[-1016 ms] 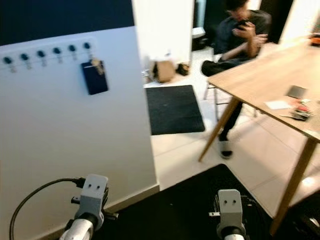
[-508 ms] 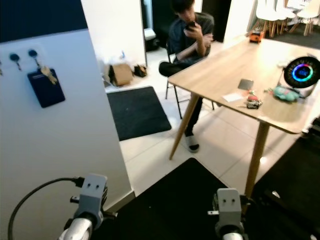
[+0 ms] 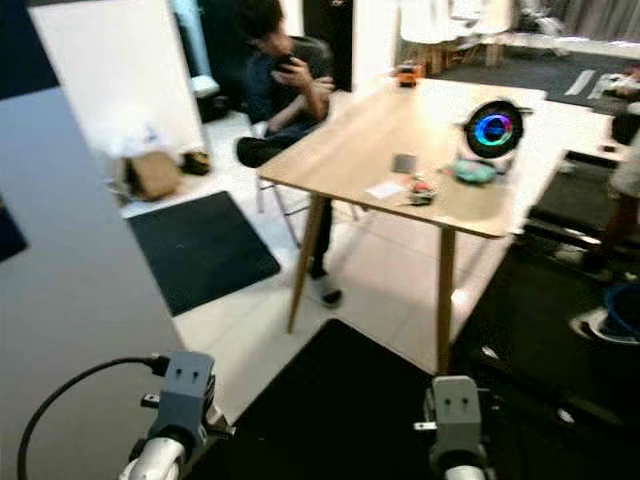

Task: Hang keys on a hook

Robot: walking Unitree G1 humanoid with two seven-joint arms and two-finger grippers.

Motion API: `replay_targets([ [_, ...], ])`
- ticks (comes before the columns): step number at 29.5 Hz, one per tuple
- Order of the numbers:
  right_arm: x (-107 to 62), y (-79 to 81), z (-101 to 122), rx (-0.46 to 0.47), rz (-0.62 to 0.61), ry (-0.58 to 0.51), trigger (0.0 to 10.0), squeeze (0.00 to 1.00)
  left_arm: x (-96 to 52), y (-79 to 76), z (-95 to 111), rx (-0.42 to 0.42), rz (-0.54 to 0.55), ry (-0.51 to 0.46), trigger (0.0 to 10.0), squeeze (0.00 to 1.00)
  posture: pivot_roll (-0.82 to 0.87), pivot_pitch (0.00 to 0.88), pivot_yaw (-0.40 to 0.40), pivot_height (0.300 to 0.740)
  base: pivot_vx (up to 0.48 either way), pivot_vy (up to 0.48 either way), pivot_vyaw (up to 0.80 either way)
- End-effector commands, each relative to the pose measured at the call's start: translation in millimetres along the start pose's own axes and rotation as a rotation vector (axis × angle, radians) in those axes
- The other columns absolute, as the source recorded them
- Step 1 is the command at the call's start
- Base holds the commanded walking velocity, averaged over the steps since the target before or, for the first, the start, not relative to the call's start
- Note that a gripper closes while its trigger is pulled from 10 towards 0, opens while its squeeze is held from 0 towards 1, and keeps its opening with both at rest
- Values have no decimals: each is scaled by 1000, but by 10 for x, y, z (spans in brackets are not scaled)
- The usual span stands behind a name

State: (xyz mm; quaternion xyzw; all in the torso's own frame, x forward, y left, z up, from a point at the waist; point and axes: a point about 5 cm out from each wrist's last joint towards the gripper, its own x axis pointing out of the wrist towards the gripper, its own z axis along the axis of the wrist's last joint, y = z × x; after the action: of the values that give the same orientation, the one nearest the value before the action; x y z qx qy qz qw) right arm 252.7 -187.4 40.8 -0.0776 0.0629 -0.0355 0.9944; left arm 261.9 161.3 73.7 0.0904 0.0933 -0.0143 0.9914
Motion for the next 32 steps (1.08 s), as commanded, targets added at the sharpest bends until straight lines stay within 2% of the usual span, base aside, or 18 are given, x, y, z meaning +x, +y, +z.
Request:
replay_targets([
  [1, -28, -21, -58, -3, -5, 22, 10000, 0, -9, 11, -41, 17, -1, 16, 10000, 0, 7, 139, 80, 740, 0, 0, -800],
  [29, -28, -8, -56, 0, -1, 22, 10000, 0, -10, 11, -37, 18, 0, 14, 10000, 0, 11, 146, 81, 740, 0, 0, -800],
  [32, -27, 3, -53, 3, 8, 20, 10000, 0, -12, 13, -38, 18, 2, 15, 10000, 0, 14, 146, 78, 740, 0, 0, -419],
])
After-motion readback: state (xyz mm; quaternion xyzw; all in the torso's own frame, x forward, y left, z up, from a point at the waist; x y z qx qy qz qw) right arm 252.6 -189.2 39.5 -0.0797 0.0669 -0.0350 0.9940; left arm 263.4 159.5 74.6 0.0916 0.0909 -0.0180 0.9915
